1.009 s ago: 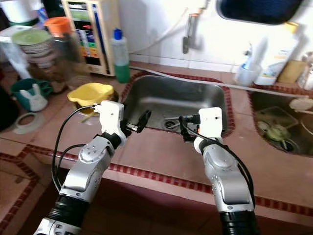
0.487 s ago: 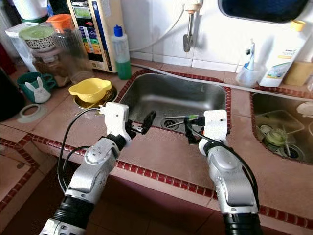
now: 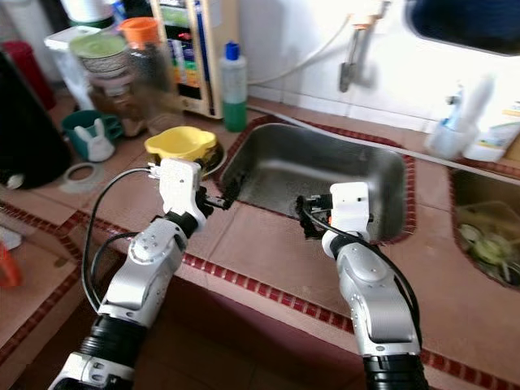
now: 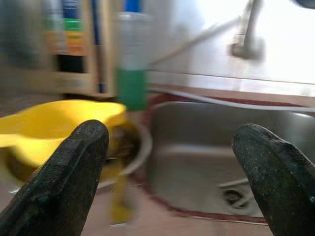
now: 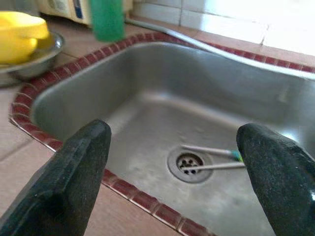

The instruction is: Kitchen organization

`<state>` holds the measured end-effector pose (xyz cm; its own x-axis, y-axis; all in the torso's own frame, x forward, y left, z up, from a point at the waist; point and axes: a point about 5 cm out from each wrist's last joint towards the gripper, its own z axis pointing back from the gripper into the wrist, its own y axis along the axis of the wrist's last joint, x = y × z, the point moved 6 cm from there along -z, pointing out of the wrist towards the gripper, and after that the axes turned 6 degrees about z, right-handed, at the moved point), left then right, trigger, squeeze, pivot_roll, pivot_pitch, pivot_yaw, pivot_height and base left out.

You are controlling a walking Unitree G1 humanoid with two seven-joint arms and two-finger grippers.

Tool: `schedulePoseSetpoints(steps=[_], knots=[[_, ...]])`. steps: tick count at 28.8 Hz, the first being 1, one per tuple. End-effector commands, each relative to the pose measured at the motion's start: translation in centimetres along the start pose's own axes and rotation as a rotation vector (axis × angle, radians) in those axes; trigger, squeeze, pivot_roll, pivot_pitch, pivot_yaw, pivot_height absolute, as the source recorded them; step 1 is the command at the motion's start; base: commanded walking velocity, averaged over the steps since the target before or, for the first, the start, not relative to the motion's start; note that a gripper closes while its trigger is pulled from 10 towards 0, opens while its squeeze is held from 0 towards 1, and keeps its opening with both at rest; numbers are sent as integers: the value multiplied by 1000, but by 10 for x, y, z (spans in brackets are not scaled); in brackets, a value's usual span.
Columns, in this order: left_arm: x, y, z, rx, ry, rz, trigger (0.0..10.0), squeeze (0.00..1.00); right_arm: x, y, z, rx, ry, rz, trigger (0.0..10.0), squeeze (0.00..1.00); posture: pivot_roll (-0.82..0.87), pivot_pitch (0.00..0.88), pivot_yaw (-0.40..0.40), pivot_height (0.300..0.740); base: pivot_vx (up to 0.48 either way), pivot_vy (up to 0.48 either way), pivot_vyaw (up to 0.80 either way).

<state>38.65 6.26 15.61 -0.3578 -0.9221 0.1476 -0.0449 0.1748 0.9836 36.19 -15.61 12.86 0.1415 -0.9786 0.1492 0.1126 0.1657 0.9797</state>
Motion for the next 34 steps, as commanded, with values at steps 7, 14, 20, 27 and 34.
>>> schedulePoseSetpoints(steps=[7, 14, 20, 27, 34], knots=[[-4, 14, -9, 47, 20, -14, 10000, 0, 7, 11, 3, 45, -36, -4, 10000, 0, -12, 0, 22, 740, 0, 0, 0], [-16, 31, -13, 116, 76, -49, 10000, 0, 8, 24, 6, 112, -54, -18, 10000, 0, -13, 0, 20, 740, 0, 0, 0], [-13, 34, -13, 132, 56, -31, 10000, 0, 9, 26, 6, 122, -65, -13, 10000, 0, -10, 0, 17, 740, 0, 0, 0], [-3, 37, -10, 156, 16, -21, 10000, 0, 13, 37, 8, 172, -83, -16, 10000, 0, -11, 0, 16, 740, 77, 0, 0], [4, 49, -10, 201, -17, -32, 10000, 0, 17, 51, 14, 235, -108, -1, 10000, 0, -14, 0, 13, 740, 355, 0, 0]])
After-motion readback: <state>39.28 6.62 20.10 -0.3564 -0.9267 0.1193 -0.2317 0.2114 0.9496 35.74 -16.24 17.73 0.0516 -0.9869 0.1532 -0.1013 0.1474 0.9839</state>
